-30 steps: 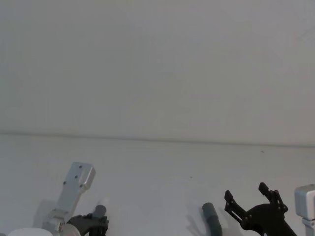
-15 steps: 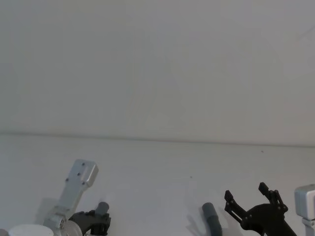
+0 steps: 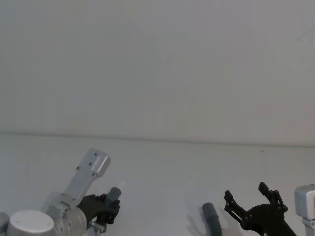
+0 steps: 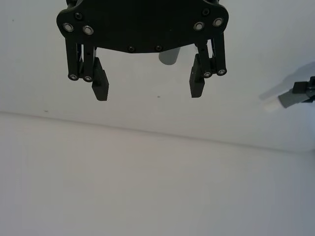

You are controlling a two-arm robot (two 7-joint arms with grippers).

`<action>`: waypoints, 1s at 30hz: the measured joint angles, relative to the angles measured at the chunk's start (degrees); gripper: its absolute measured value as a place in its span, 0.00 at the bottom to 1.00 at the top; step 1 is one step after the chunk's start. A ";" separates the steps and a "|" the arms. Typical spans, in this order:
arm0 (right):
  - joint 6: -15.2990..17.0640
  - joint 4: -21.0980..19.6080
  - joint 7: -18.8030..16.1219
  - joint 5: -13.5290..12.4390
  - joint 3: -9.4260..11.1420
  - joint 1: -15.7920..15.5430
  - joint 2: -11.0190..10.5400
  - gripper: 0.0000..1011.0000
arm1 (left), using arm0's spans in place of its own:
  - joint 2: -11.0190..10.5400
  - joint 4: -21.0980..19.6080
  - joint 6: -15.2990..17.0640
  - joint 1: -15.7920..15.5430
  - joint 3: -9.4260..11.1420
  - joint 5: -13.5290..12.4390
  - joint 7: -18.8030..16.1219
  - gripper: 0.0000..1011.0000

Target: Use both hands to pick up one end of the pipe from the table, align the ends, and insert them.

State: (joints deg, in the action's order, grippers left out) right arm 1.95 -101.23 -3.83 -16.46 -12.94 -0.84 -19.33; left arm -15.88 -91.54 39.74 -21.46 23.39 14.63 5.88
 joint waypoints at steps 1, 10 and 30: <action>0.00 0.00 0.00 0.00 0.00 0.00 0.00 0.99 | 0.00 0.00 0.00 0.00 0.00 0.00 0.00 0.33; 0.00 0.00 0.00 0.00 0.00 0.00 0.00 0.99 | -3.28 2.27 -7.36 -3.20 3.22 -1.81 7.33 0.33; 0.00 0.00 0.00 0.00 0.00 0.00 0.00 0.99 | -8.66 6.65 -26.85 -6.17 6.60 -3.47 20.93 0.33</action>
State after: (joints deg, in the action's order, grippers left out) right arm 1.95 -101.23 -3.83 -16.47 -12.94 -0.84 -19.33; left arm -24.54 -84.89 12.89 -27.63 29.99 11.16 26.81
